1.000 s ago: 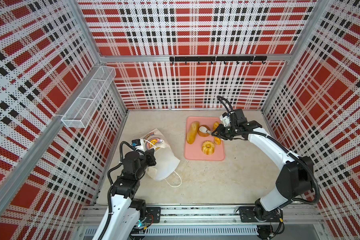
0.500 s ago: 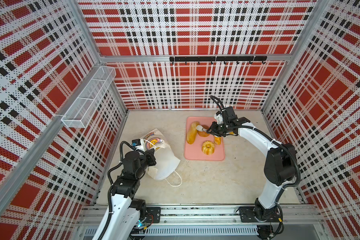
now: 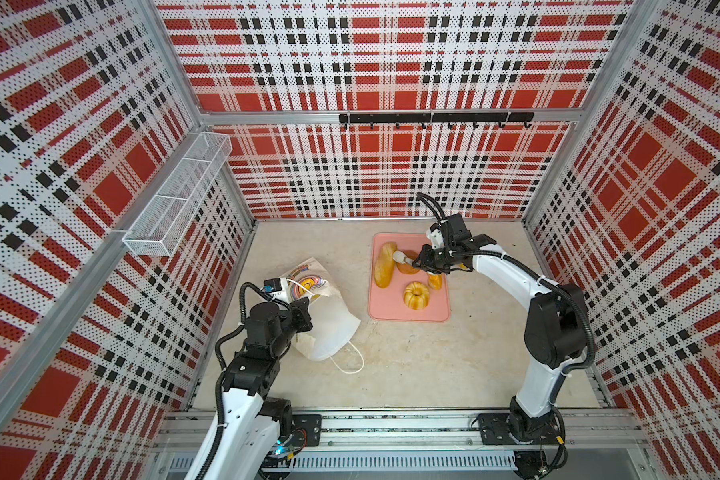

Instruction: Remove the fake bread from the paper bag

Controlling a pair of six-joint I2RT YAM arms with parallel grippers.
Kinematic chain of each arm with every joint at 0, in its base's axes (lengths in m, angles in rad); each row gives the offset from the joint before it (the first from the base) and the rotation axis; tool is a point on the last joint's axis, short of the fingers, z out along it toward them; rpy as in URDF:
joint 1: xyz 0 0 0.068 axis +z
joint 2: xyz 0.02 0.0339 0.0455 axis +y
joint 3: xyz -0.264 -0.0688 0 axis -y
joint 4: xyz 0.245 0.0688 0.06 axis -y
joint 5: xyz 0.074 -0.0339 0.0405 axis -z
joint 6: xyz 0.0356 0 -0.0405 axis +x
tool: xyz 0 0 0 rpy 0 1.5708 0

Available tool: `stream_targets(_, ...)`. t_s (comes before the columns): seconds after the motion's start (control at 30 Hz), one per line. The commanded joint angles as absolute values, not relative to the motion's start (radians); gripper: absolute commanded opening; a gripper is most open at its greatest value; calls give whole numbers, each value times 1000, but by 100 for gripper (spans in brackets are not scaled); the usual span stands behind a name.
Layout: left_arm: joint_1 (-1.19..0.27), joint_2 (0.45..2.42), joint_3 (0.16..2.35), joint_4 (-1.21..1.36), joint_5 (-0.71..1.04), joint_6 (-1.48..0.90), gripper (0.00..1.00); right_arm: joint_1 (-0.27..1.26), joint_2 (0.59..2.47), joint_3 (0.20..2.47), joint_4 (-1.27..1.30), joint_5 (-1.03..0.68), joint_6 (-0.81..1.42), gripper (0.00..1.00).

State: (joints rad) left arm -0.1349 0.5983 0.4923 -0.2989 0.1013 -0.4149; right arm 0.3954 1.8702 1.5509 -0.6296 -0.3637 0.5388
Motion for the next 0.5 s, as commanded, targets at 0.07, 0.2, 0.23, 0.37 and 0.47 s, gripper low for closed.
stream_targets(0.07,-123,600,482,-288,101,-431,0,403,1977,1685,-676,-345,495,0)
stream_targets(0.2,-124,600,482,-291,103,-430,0,403,2007,1753,-738,-322,467,0)
stream_targets(0.23,-124,600,481,-291,102,-430,0,403,2000,1751,-742,-317,467,0)
stream_targets(0.37,-122,601,481,-289,102,-430,0,403,1916,1688,-740,-264,469,0)
stream_targets(0.47,-124,602,480,-285,104,-432,0,403,1844,1624,-718,-244,482,0)
